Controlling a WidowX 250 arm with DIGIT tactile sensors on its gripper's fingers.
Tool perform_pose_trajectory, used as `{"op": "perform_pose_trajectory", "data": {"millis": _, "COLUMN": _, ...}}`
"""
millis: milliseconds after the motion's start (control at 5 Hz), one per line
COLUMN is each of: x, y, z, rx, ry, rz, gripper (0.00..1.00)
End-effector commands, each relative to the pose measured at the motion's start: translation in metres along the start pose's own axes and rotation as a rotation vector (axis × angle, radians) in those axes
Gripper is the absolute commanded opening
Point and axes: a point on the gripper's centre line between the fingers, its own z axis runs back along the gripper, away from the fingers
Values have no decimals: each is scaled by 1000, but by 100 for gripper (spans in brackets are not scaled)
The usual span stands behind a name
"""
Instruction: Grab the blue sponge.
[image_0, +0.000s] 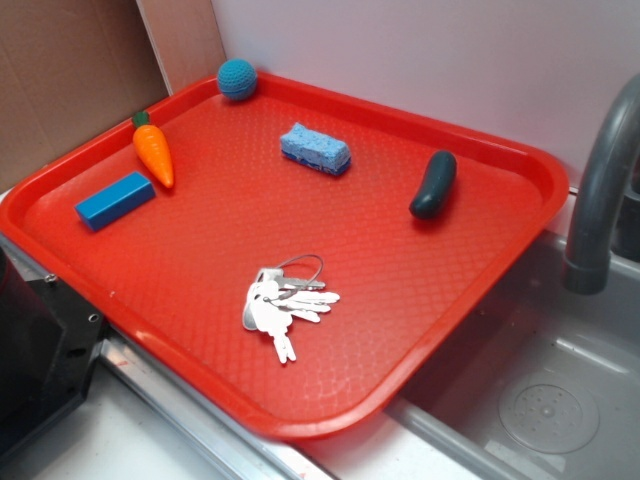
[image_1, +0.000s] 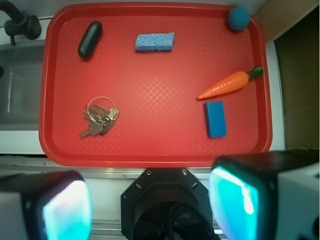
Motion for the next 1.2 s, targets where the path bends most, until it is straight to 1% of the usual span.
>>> {"op": "perform_pose_trajectory", "data": {"millis": 0, "x": 0, "y": 0, "z": 0, "rx": 0, "ry": 0, "rz": 0, "gripper": 100}}
{"op": "perform_pose_trajectory", "data": {"millis": 200, "x": 0, "y": 1, "z": -9, "rx": 7, "ry": -4, "rz": -27, "gripper": 100}}
{"op": "perform_pose_trajectory", "data": {"millis": 400, "x": 41, "y": -1, "z": -14, "rx": -23, "ry": -7, "rz": 32, "gripper": 100}}
{"op": "perform_pose_trajectory", "data": {"millis": 600, "x": 90, "y": 3, "z": -23, "rx": -14, "ry": 2, "rz": 84, "gripper": 100}}
{"op": "perform_pose_trajectory", "data": {"millis": 800, "x": 139, "y": 5, "z": -40, "rx": 35, "ry": 38, "rz": 63, "gripper": 100}}
{"op": "perform_pose_trajectory", "data": {"millis": 1000, "x": 184, "y": 10, "z": -76, "rx": -70, "ry": 262, "rz": -161, "gripper": 100}}
